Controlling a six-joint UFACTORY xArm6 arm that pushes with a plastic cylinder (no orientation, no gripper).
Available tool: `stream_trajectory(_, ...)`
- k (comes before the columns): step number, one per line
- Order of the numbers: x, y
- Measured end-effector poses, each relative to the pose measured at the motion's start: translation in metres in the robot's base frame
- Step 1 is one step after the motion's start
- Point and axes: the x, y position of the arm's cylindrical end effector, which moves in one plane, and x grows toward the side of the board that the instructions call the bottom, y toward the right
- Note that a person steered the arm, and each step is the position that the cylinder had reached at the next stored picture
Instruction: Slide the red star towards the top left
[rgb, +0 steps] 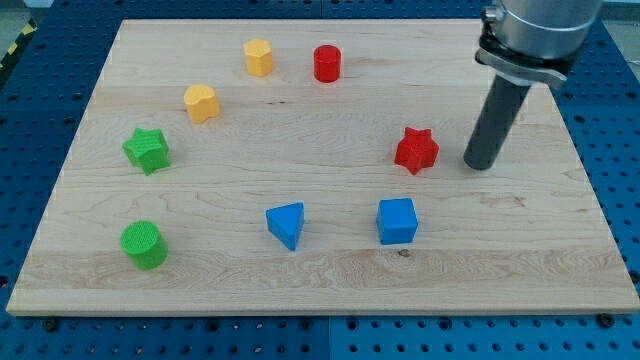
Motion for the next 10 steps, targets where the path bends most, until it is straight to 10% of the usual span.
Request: stream_trajectory(10, -0.020, -0.134)
